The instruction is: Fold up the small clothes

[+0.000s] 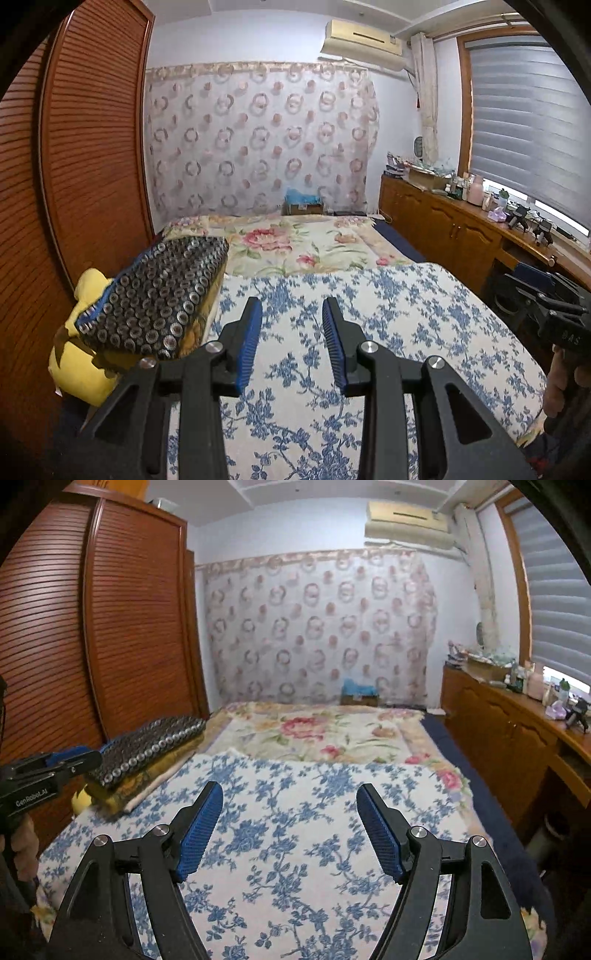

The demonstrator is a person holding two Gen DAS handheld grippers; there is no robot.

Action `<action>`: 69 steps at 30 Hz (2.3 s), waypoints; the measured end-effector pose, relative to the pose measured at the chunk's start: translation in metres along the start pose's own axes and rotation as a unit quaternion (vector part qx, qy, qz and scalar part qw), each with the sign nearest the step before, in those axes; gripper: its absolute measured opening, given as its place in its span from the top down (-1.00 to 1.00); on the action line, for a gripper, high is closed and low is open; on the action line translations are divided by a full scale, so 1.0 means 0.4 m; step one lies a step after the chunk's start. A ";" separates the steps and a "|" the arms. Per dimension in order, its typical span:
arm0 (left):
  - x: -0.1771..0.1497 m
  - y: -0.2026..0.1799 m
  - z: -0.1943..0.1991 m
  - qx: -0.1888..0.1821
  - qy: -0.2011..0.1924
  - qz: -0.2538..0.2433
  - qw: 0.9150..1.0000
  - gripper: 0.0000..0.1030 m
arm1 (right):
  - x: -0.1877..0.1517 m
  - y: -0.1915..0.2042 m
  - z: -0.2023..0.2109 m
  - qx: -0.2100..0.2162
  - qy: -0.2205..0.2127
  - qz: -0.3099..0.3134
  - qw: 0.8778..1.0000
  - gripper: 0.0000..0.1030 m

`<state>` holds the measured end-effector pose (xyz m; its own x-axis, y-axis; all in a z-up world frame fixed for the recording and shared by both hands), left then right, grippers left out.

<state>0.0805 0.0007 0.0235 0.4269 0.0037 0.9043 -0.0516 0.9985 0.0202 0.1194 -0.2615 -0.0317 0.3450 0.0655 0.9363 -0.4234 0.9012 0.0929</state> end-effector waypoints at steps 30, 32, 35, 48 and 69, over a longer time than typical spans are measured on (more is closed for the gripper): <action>0.038 -0.013 0.085 0.012 -0.039 -0.009 0.999 0.35 | 0.030 -0.004 0.071 -0.037 -0.037 -0.006 0.999 -0.50; 0.038 -0.013 0.084 0.012 -0.039 -0.009 0.999 0.35 | 0.029 -0.004 0.071 -0.037 -0.037 -0.005 0.999 -0.50; 0.038 -0.012 0.085 0.011 -0.039 -0.008 0.999 0.35 | 0.031 -0.003 0.071 -0.037 -0.037 -0.006 0.999 -0.50; 0.035 -0.008 0.087 0.013 -0.039 -0.007 0.999 0.34 | 0.028 0.000 0.069 -0.035 -0.036 -0.005 0.999 -0.50; 0.033 -0.005 0.087 0.013 -0.040 -0.006 0.999 0.33 | 0.030 0.007 0.067 -0.036 -0.036 -0.005 0.999 -0.50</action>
<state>0.0547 -0.0034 0.0502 0.3549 -0.0146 0.9348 -0.0696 0.9967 0.0420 0.1000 -0.2697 -0.0113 0.2873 0.0283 0.9574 -0.3588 0.9300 0.0802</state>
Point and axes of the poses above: each gripper's, at about its wrist camera, not at the fingertips, and z roughly against the way its jaws point, y to its left, x to its top, the point moved 2 cm from there along -z, roughly the way its jaws point, and after that the axes turned 8 degrees about x, right-handed, at the moved point
